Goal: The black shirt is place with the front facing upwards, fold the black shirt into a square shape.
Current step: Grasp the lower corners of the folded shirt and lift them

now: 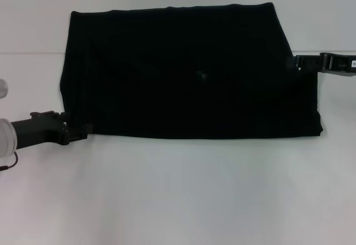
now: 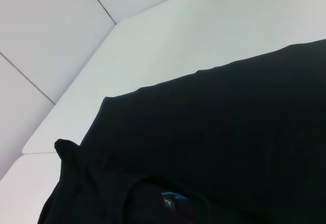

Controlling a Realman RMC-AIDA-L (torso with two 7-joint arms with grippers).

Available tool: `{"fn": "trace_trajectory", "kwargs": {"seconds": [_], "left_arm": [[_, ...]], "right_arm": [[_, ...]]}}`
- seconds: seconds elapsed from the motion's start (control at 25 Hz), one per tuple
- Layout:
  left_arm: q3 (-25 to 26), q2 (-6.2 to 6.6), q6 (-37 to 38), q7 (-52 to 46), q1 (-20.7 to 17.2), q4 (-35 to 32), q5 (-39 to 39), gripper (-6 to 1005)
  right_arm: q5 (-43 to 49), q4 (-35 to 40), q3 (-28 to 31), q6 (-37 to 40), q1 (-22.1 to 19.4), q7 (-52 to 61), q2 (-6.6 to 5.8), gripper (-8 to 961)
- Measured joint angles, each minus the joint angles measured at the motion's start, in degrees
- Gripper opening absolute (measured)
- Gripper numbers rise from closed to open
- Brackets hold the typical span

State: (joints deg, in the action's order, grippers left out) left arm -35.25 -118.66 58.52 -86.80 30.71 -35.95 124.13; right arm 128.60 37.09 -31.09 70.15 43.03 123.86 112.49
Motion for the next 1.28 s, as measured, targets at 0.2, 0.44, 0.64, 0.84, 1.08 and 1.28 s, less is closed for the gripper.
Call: {"fn": "trace_trajectory", "kwargs": {"seconds": [0.2, 0.44, 0.64, 0.84, 1.08, 1.28], "left_arm": [[-0.1, 0.3, -2.0, -0.6, 1.2, 1.1, 1.8, 726], [-0.6, 0.78, -2.3, -0.7, 1.6, 1.6, 2.0, 713], [-0.8, 1.26, -5.2, -3.9, 2.3, 2.0, 5.5, 652], [-0.8, 1.11, -5.8, -5.9, 3.0, 1.7, 8.1, 546], [-0.9, 1.0, -4.3, -5.9, 3.7, 1.6, 8.5, 419], [-0.8, 1.25, -2.4, -5.9, 3.8, 1.2, 8.2, 212]], "right_arm": [[0.0, 0.0, 0.1, -0.4, 0.0, 0.3, 0.01, 724], [0.0, 0.0, 0.1, -0.8, 0.0, 0.6, 0.05, 722], [0.0, 0.0, 0.1, -0.8, 0.0, 0.8, 0.08, 720], [0.0, 0.0, 0.1, -0.8, 0.0, 0.8, 0.08, 718], [0.0, 0.1, 0.1, -0.8, 0.0, 0.8, 0.08, 715], [0.0, 0.1, 0.1, -0.8, -0.2, 0.8, -0.08, 716]]}}
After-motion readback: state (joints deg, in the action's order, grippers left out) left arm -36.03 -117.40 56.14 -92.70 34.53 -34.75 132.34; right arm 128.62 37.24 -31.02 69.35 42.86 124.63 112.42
